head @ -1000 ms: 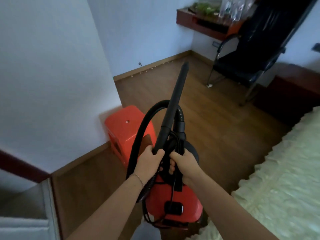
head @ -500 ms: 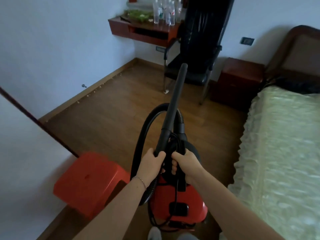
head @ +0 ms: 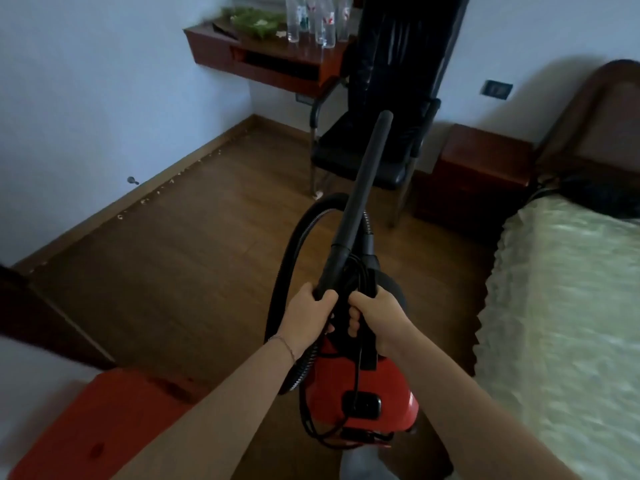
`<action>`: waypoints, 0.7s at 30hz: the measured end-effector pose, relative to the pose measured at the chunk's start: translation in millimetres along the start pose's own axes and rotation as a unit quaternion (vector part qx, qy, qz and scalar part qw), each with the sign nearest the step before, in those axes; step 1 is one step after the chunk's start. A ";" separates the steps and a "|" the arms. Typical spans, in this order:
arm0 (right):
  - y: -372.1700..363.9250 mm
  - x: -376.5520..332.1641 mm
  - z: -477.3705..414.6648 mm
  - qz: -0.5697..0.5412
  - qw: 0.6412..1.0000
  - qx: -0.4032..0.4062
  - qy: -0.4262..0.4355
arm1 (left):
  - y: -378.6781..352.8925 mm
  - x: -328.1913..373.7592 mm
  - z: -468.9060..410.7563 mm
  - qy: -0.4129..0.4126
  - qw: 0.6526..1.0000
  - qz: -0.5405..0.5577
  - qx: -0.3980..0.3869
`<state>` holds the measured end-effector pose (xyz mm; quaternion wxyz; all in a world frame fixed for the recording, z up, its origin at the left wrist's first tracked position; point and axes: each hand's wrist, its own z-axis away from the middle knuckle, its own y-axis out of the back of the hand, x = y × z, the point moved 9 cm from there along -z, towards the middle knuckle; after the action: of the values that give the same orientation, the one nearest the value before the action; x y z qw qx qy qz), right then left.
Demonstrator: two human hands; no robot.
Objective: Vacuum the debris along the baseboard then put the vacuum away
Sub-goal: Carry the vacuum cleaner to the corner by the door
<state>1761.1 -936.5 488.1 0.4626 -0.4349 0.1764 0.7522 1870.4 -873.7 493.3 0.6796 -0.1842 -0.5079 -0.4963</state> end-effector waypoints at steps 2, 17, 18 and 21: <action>12.0 -19.8 -32.4 0.023 1.000 -0.011 -0.009 | -7.9 13.7 -30.9 0.012 0.999 0.025 0.018; 8.8 -153.3 -260.4 0.143 0.982 -0.121 -0.020 | -3.6 78.8 -240.9 0.069 0.973 0.174 0.134; 2.6 -160.1 -278.5 0.146 0.981 -0.128 -0.024 | 2.4 80.5 -258.4 0.071 0.972 0.174 0.143; -19.9 -178.8 -331.7 0.165 0.974 -0.151 -0.027 | 23.2 84.6 -308.9 0.073 0.962 0.197 0.172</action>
<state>1975.5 -1244.8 451.4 0.2660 -0.4440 0.1173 0.8475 2046.5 -1137.8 444.5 0.8207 -0.1246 -0.4879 -0.2698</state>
